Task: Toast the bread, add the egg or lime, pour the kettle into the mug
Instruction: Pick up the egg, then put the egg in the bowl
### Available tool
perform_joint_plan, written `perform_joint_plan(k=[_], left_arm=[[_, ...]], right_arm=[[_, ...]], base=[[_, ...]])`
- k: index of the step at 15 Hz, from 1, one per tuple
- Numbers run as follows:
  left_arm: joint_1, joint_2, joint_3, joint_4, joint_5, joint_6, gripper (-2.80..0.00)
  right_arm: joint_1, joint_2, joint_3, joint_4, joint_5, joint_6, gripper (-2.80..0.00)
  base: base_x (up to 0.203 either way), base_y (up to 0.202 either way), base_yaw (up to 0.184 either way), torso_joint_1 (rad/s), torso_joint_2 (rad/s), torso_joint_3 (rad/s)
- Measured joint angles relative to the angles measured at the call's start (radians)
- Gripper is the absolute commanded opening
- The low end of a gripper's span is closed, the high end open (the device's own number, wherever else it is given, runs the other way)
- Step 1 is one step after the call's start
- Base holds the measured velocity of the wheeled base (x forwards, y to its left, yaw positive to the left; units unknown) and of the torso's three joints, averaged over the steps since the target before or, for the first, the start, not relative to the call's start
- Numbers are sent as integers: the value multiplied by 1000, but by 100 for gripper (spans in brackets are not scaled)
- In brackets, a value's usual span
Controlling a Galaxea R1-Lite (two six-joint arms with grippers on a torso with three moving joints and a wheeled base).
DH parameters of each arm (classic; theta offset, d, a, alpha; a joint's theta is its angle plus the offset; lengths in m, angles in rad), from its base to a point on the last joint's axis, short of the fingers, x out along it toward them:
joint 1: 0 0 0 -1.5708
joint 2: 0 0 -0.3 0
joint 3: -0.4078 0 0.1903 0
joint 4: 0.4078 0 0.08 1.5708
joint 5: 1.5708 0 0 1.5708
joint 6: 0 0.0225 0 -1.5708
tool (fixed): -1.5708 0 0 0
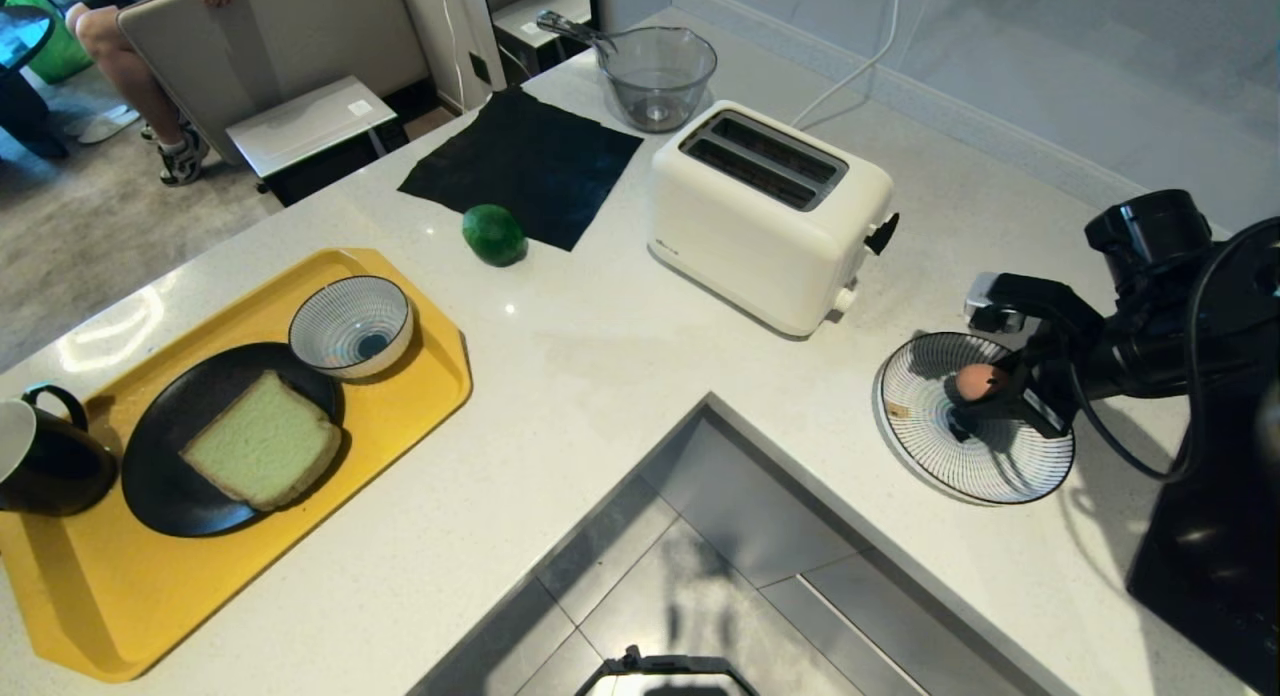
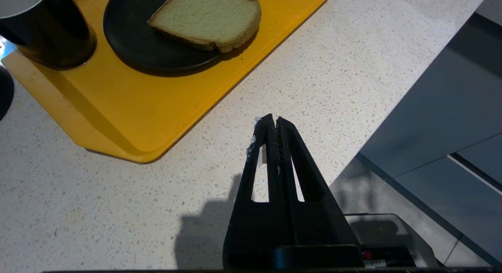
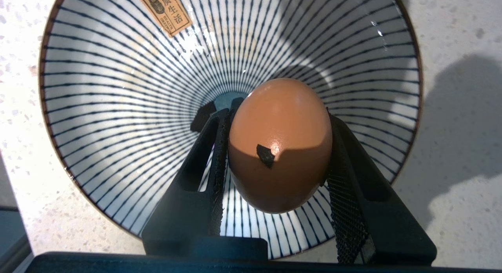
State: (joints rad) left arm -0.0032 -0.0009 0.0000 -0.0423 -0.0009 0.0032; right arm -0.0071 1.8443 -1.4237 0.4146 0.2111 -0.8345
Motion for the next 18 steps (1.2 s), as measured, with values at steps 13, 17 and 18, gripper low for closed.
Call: perform_joint_plan(k=[13, 17, 18], left_arm=[[0, 0, 0, 0, 0, 0, -280], [0, 0, 0, 0, 0, 0, -280], [0, 0, 0, 0, 0, 0, -280]], right_arm=[[-18, -264, -3, -4, 4, 320, -280], [-11, -403, 4, -57, -2, 482, -280], [-10, -432, 11, -116, -5, 526, -280]], base=[[0, 0, 0, 0, 0, 0], [0, 0, 0, 0, 0, 0], [0, 0, 0, 0, 0, 0]])
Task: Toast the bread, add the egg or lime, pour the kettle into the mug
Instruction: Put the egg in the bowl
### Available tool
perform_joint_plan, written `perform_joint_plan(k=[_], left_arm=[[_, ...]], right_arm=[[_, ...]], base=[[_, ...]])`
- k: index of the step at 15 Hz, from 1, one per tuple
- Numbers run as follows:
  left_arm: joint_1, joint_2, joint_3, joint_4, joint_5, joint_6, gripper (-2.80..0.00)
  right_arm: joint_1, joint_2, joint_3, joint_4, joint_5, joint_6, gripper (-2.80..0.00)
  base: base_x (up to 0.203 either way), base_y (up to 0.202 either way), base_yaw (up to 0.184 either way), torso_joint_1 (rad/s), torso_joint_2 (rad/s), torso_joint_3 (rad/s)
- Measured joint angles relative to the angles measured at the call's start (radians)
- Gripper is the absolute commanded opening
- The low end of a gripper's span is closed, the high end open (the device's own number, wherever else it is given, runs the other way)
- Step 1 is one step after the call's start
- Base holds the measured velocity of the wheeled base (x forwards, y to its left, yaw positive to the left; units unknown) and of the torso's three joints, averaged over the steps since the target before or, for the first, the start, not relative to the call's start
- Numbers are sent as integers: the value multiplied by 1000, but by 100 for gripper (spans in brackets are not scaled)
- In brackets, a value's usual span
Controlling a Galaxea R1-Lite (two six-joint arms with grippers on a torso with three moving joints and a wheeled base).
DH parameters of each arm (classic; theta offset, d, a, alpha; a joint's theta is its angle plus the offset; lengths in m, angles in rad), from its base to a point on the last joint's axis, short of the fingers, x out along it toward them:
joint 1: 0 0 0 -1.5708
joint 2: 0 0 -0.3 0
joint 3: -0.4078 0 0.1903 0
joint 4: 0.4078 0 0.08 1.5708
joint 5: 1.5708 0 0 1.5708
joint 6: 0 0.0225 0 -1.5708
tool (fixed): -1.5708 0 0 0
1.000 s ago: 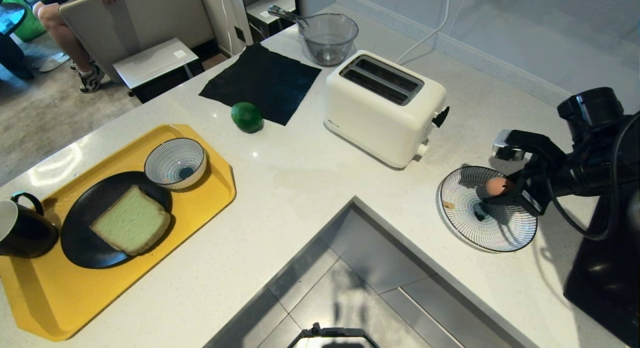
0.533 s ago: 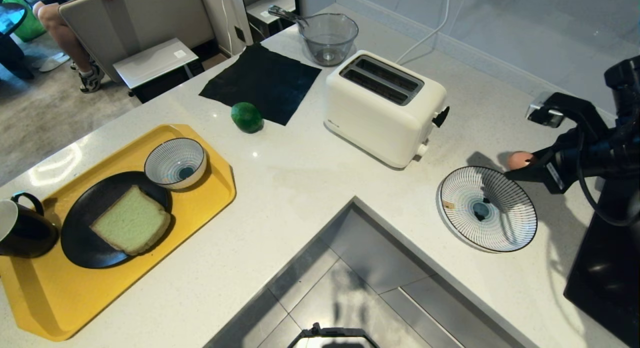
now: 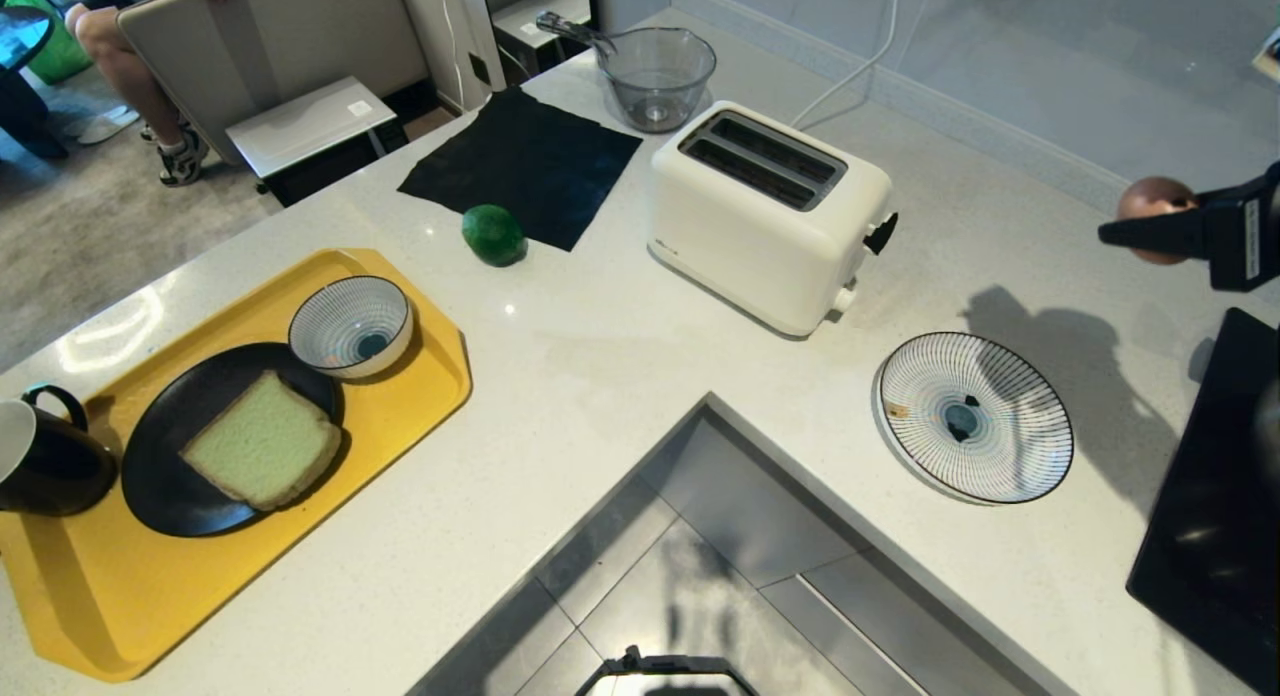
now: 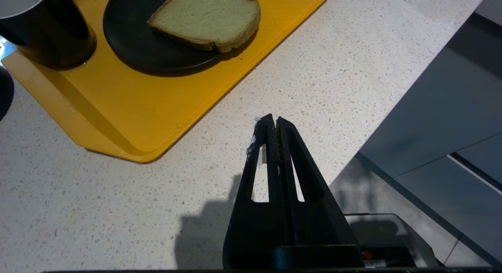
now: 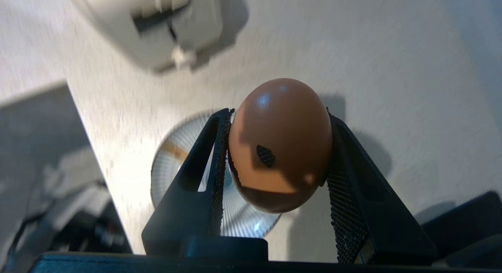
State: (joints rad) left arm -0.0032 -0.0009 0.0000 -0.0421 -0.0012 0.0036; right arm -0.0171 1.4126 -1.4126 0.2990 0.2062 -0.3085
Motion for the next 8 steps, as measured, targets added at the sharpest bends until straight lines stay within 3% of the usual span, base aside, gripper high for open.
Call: perform_joint_plan(k=[5, 8], left_arm=[[0, 0, 0, 0, 0, 0, -280], [0, 0, 0, 0, -1, 0, -280]], right_arm=[[45, -78, 84, -228, -1, 78, -280], [98, -113, 195, -450, 40, 115, -280]], base=[[0, 0, 0, 0, 0, 0], [0, 0, 0, 0, 0, 0]])
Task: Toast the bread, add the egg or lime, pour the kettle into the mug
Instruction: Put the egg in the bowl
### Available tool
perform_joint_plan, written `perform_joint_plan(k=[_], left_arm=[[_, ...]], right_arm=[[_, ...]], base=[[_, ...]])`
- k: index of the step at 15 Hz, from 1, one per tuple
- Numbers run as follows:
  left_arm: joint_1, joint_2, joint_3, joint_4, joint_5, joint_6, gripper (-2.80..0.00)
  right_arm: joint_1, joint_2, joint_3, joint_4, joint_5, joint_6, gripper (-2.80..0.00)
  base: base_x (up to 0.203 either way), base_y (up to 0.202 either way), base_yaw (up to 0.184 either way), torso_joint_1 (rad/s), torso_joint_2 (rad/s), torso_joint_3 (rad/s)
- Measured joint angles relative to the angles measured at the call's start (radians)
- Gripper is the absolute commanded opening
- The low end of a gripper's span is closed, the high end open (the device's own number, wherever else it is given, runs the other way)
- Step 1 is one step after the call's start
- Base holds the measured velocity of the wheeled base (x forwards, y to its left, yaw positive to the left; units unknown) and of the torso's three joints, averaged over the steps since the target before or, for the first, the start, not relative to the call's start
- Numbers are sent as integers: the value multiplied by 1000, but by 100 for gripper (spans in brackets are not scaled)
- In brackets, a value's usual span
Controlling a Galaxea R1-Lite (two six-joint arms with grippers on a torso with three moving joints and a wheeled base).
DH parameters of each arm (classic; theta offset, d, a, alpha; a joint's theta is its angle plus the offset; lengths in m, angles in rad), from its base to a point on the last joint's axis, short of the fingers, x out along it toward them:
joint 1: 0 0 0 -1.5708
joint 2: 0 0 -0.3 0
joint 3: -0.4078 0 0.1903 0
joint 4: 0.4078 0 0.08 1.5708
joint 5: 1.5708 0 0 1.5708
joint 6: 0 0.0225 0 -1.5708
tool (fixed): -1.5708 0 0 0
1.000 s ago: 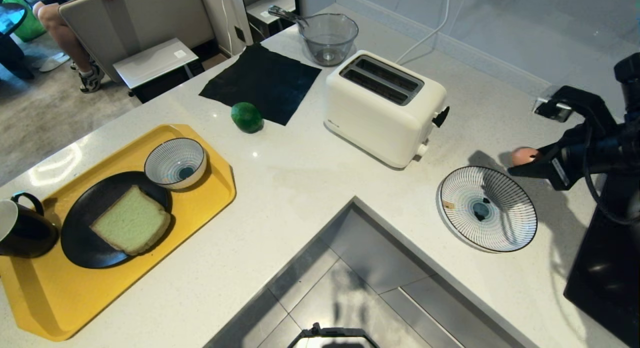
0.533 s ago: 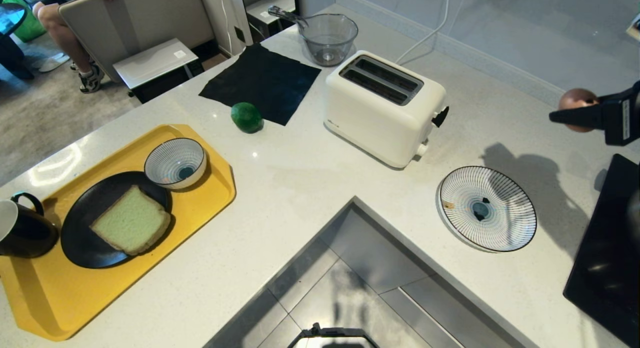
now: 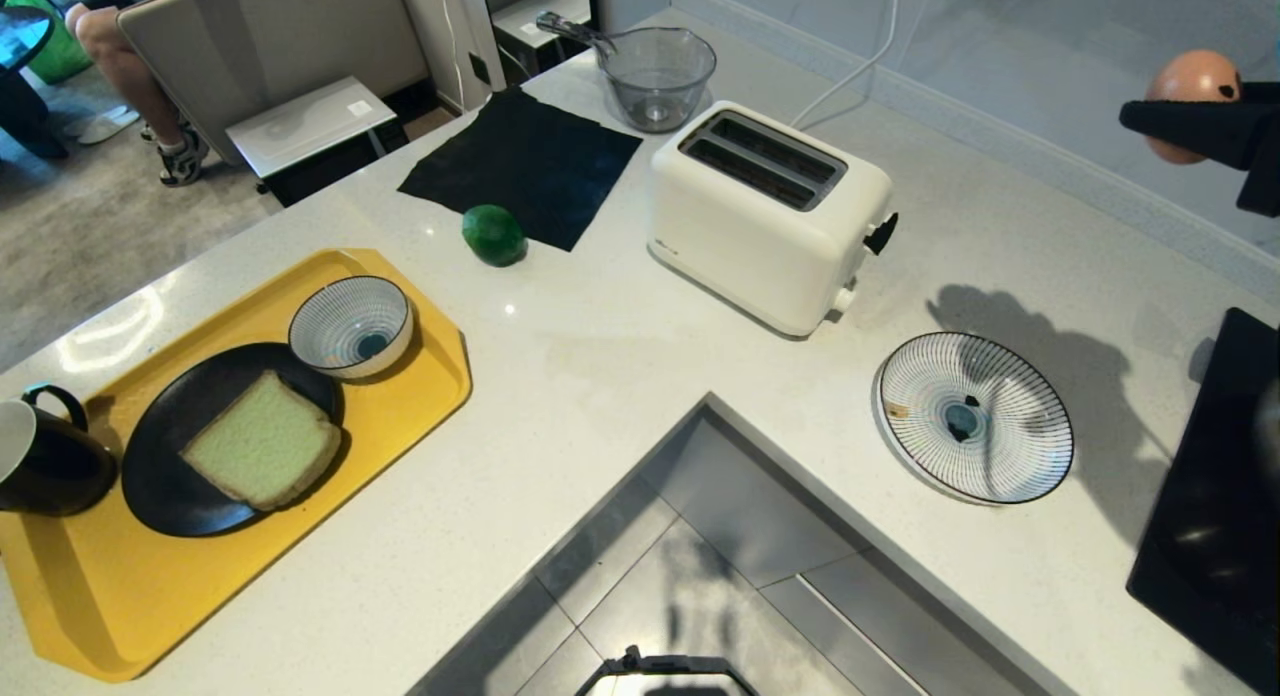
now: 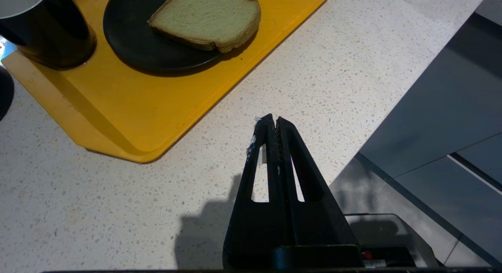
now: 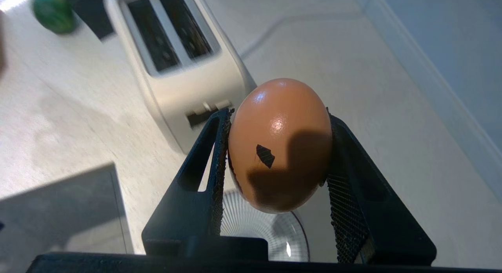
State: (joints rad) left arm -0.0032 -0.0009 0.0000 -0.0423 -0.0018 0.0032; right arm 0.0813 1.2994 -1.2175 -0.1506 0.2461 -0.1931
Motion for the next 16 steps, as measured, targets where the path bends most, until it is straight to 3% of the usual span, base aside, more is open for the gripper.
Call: perform_joint_plan(k=[2, 4, 7, 11, 16], left_arm=[[0, 0, 0, 0, 1, 0, -280], [0, 0, 0, 0, 1, 0, -280], [0, 0, 0, 0, 0, 0, -280], [0, 0, 0, 0, 1, 0, -280], [0, 0, 0, 0, 1, 0, -280]], right_arm=[[27, -28, 75, -134, 44, 21, -280], [44, -50, 106, -92, 31, 22, -280], [52, -58, 120, 36, -90, 24, -280], [53, -79, 163, 49, -292, 17, -280], [102, -156, 186, 88, -348, -2, -280]], base=[[0, 0, 0, 0, 0, 0], [0, 0, 0, 0, 0, 0], [0, 0, 0, 0, 0, 0], [0, 0, 0, 0, 0, 0], [0, 0, 0, 0, 0, 0]])
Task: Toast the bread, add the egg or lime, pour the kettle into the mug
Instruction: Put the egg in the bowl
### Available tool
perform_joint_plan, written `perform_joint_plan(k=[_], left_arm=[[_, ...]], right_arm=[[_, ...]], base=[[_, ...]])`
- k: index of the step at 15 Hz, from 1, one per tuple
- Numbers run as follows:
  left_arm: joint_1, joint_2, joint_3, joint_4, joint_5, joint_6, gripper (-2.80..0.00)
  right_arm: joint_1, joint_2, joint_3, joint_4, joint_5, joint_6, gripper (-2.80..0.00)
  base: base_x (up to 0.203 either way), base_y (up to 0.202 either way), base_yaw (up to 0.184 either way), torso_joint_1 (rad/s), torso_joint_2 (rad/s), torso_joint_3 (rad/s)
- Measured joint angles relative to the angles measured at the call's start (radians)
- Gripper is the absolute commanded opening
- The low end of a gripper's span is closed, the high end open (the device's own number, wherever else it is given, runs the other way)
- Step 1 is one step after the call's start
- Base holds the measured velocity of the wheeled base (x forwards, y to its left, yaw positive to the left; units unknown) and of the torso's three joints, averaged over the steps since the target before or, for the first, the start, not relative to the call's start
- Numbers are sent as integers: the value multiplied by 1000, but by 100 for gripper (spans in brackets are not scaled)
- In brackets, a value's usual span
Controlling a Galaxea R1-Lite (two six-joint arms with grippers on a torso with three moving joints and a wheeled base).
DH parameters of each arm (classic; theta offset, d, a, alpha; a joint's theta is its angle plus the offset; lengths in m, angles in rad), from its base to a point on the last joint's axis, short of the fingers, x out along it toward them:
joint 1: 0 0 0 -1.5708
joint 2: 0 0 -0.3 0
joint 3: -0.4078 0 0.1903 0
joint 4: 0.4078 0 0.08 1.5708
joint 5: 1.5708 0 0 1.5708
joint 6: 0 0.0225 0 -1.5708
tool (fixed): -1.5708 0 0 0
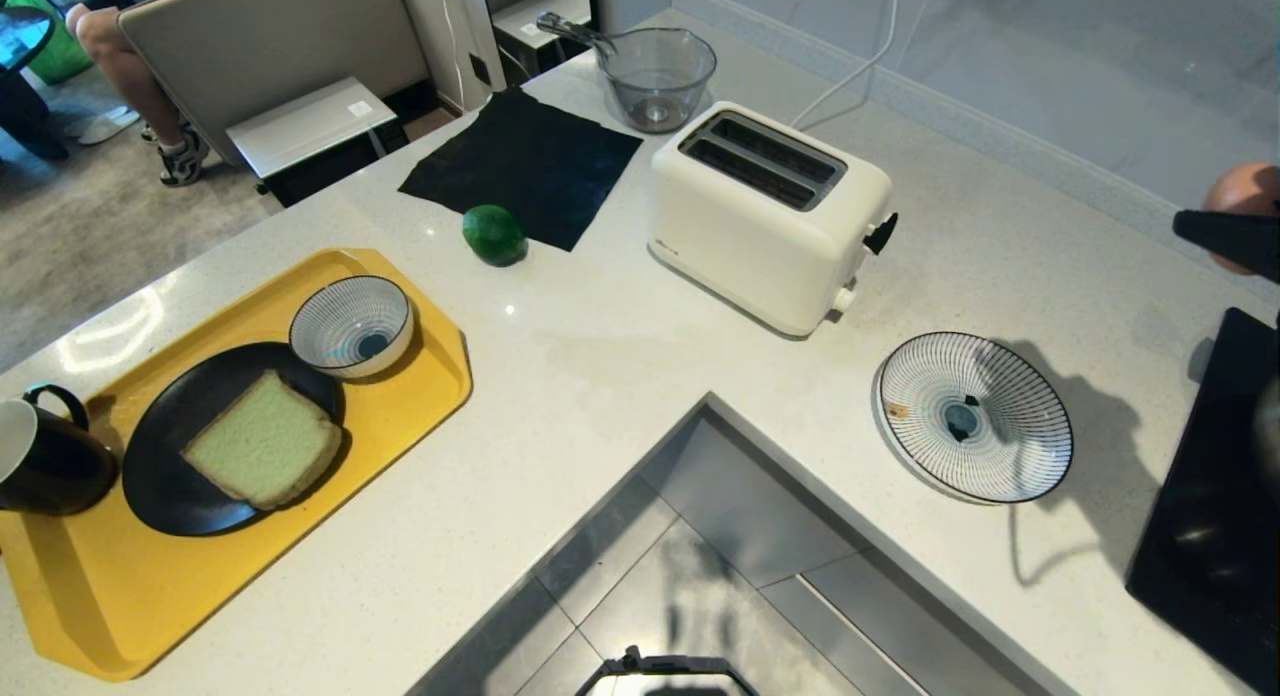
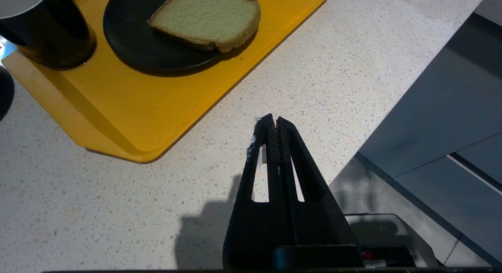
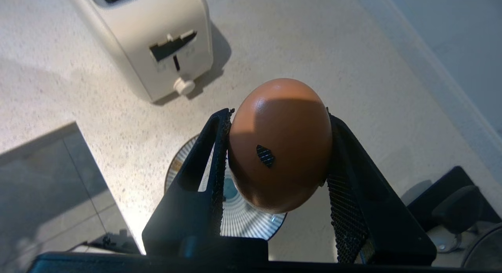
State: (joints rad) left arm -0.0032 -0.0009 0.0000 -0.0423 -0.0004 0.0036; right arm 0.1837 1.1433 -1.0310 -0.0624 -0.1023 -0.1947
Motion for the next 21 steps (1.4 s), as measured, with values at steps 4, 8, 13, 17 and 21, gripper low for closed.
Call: perform_joint_plan(k=[4, 8, 13, 17, 21], left_arm=[[0, 0, 0, 0, -1, 0, -280], [0, 0, 0, 0, -1, 0, -280], [0, 0, 0, 0, -1, 0, -280], [0, 0, 0, 0, -1, -1, -280], [0, 0, 0, 0, -1, 0, -280]], right_arm=[[4, -14, -47, -12, -4, 13, -280], [4, -44, -52, 7, -71, 17, -280], [3, -63, -49, 8, -108, 14, -280], [3, -79, -32, 9, -109, 14, -280], [3, -92, -24, 8, -107, 14, -280]], base=[[0, 0, 0, 0, 0, 0], [0, 0, 0, 0, 0, 0], [0, 0, 0, 0, 0, 0], [0, 0, 0, 0, 0, 0], [-1, -4, 44, 0, 1, 0]])
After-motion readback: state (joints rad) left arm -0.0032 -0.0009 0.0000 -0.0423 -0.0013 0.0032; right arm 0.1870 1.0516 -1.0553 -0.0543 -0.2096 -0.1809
